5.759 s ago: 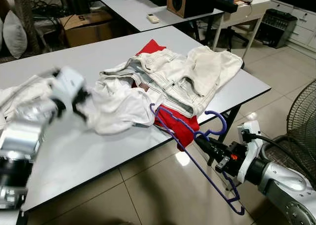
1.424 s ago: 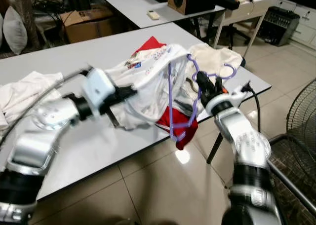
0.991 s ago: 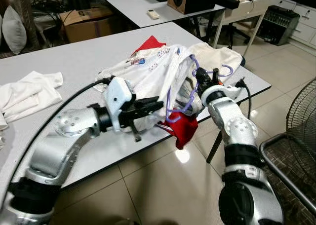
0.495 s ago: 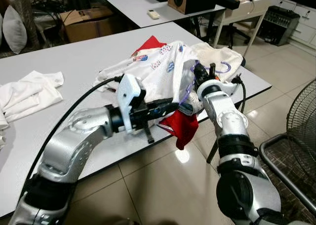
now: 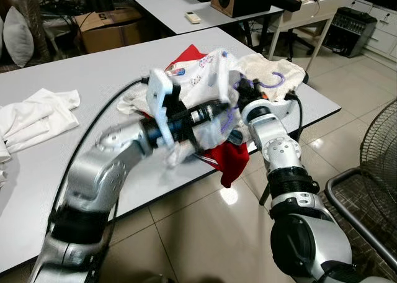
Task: Hang hanger
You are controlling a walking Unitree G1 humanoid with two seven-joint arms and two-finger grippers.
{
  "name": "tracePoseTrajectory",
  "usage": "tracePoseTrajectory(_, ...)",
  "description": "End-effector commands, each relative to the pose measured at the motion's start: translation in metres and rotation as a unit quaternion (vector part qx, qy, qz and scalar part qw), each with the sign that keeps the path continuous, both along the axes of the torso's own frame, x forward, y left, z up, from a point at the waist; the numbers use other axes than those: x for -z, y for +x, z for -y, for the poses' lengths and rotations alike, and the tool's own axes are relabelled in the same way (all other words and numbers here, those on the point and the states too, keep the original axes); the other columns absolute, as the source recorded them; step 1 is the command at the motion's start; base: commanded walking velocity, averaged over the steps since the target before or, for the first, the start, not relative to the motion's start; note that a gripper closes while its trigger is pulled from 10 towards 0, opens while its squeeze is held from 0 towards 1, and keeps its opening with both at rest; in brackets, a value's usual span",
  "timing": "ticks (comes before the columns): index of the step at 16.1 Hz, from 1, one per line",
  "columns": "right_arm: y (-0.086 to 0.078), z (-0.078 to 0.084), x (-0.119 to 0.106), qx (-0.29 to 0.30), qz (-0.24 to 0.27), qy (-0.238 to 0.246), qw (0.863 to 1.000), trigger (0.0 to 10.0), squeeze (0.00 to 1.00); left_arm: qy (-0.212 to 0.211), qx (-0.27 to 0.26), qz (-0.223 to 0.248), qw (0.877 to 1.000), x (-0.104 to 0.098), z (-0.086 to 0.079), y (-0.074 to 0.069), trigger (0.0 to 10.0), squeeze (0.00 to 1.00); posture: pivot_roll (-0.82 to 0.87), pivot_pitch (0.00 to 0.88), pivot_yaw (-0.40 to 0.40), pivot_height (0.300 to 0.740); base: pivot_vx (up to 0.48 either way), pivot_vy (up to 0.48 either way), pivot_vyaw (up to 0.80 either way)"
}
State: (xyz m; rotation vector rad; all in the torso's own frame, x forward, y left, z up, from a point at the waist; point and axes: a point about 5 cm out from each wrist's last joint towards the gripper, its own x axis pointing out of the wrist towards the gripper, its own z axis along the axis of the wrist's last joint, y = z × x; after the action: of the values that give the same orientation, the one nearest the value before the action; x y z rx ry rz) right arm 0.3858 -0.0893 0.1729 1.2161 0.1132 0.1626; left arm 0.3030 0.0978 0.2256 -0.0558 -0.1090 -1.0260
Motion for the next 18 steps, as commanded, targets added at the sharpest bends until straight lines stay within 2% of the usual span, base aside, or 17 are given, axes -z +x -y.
tracePoseTrajectory(1,-0.007,-0.027,-0.006,-0.039,0.016,0.014,0.999,10.0,0.00,0.017,-0.036,0.015,0.999,0.000,-0.003,0.008,0.0,0.00,-0.09,0.000,0.015,0.740,0.000,0.000,0.00)
tracePoseTrajectory(3,-0.013,-0.031,-0.005,-0.062,0.017,0.026,0.998,10.0,0.00,0.010,-0.042,0.016,0.999,-0.004,0.002,0.011,0.0,0.00,-0.09,0.000,0.023,0.740,0.000,0.000,0.00)
tracePoseTrajectory(4,-0.014,-0.032,-0.006,-0.064,0.012,0.059,0.996,10.0,0.00,0.009,-0.024,0.013,1.000,-0.004,0.009,0.009,0.4,0.00,-0.09,0.000,0.030,0.740,0.000,0.000,0.00)
tracePoseTrajectory(7,-0.016,-0.033,-0.008,-0.070,0.016,0.082,0.994,10.0,0.00,0.007,-0.009,0.006,1.000,0.000,0.022,0.008,0.0,0.00,-0.09,0.000,0.042,0.740,0.000,0.000,0.00)
tracePoseTrajectory(8,-0.021,-0.032,-0.004,-0.080,0.016,0.063,0.995,10.0,0.00,-0.001,-0.042,0.008,0.999,-0.002,0.024,0.014,0.0,0.00,-0.09,0.000,0.047,0.740,0.000,0.000,0.00)
tracePoseTrajectory(10,-0.025,-0.030,0.002,-0.084,0.005,0.067,0.994,10.0,0.00,-0.018,-0.077,0.010,0.997,-0.006,0.021,0.021,0.0,0.00,-0.09,0.000,0.049,0.740,0.000,0.000,0.00)
tracePoseTrajectory(12,-0.029,-0.029,0.004,-0.096,0.005,0.071,0.993,10.0,0.00,-0.017,-0.115,0.002,0.993,-0.005,0.018,0.029,0.0,0.00,-0.09,0.000,0.055,0.740,0.000,0.000,0.00)
tracePoseTrajectory(13,-0.031,-0.029,0.004,-0.101,0.007,0.069,0.992,10.0,0.00,-0.017,-0.148,-0.010,0.989,-0.003,0.013,0.036,0.6,0.00,-0.09,0.000,0.059,0.740,0.000,0.000,0.00)
tracePoseTrajectory(14,-0.032,-0.028,0.004,-0.102,0.009,0.068,0.992,10.0,0.00,-0.019,-0.141,-0.025,0.990,-0.002,0.013,0.037,0.0,0.00,-0.09,0.000,0.063,0.740,0.000,0.000,0.00)
tracePoseTrajectory(15,-0.033,-0.026,0.004,-0.102,0.009,0.068,0.992,10.0,0.00,-0.008,-0.112,-0.037,0.993,0.001,0.015,0.034,0.0,0.00,-0.10,0.000,0.065,0.740,0.000,0.000,0.00)
tracePoseTrajectory(17,-0.034,-0.025,0.005,-0.101,0.007,0.064,0.993,10.0,0.00,0.046,-0.069,-0.048,0.995,0.013,0.017,0.027,0.0,0.00,-0.10,0.000,0.065,0.740,0.000,0.000,0.00)
tracePoseTrajectory(18,-0.035,-0.023,0.006,-0.100,0.004,0.061,0.993,10.0,0.00,0.050,-0.067,-0.065,0.994,0.018,0.018,0.026,10.0,0.00,-0.10,0.000,0.060,0.740,0.000,0.000,0.00)
